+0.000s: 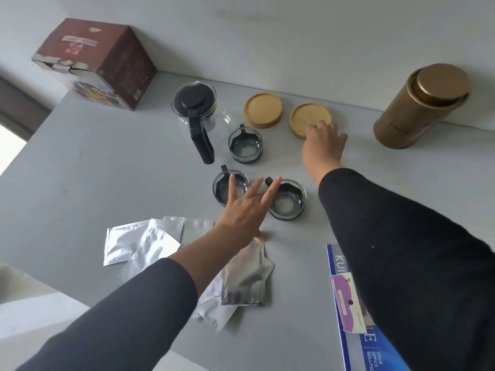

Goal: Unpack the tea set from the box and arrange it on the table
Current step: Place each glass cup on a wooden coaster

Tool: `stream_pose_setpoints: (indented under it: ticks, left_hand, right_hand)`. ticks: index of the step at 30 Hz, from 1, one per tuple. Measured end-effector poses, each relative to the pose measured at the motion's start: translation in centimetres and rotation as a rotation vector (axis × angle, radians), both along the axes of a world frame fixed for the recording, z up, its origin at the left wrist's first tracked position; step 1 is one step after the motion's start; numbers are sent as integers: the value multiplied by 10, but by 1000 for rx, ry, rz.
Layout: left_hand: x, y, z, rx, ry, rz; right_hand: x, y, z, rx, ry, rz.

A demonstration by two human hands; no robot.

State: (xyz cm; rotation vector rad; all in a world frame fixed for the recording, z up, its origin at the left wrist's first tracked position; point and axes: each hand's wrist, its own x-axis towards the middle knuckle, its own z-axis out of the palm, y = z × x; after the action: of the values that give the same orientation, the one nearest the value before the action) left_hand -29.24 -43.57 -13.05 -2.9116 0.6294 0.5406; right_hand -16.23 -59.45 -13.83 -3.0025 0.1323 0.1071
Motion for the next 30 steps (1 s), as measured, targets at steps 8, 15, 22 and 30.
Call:
stream_pose_setpoints:
  ticks: [8, 15, 22, 30]
  left_hand:
    - [0, -1, 0, 6, 10, -18]
    - [-1, -3, 2, 18, 0, -21]
    - [-1, -3, 4, 19, 14, -16]
    - [-4, -2, 4, 20, -12, -22]
  right_hand:
    - [5, -3, -2, -33, -92, 41]
    - [-16, -8, 14, -30, -142, 157]
    - [-57, -18, 13, -94, -130, 288]
    - [-67, -14, 7, -134, -55, 301]
